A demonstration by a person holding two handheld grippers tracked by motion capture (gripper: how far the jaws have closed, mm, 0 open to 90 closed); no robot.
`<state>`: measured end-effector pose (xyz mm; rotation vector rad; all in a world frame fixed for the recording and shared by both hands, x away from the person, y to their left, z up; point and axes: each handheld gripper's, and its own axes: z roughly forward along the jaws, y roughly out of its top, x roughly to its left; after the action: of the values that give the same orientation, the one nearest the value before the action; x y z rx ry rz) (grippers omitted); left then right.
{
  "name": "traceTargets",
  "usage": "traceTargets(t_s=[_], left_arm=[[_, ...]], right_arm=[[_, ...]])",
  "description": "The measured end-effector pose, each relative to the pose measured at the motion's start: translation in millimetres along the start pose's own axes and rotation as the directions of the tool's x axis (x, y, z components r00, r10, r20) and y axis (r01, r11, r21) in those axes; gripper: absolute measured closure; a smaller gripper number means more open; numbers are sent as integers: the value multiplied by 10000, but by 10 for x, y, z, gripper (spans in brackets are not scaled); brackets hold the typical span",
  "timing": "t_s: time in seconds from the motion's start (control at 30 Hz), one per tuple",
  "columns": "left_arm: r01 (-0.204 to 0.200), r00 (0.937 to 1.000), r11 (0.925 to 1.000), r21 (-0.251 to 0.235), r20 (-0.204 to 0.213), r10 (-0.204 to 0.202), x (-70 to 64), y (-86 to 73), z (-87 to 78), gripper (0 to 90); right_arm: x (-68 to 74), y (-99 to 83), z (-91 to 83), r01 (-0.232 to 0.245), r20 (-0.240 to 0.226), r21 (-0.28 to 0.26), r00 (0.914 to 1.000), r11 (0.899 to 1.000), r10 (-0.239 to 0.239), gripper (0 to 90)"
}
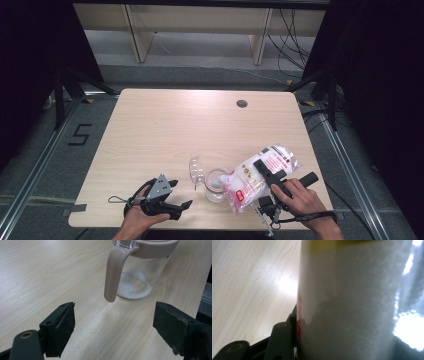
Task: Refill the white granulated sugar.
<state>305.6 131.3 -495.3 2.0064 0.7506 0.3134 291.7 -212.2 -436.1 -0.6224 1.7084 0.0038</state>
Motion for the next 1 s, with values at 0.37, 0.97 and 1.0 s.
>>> traceTargets(t_s=[0.37, 0.97, 1.0], left_arm=[[110, 9999, 9999, -43, -50, -110, -1, 2, -4, 175], [7, 10000, 10000, 33, -67, -6, 8, 3, -10, 175], [16, 10000, 10000, 19, -64, -16, 8, 3, -10, 175]], right_arm=[[-5, 7, 0, -23, -57, -34, 10000, 10000, 22, 535], [-23, -16, -7, -28, -86, -103, 10000, 9999, 27, 541], [-13, -16, -13, -129, -111, -32, 9999, 9999, 129, 542]])
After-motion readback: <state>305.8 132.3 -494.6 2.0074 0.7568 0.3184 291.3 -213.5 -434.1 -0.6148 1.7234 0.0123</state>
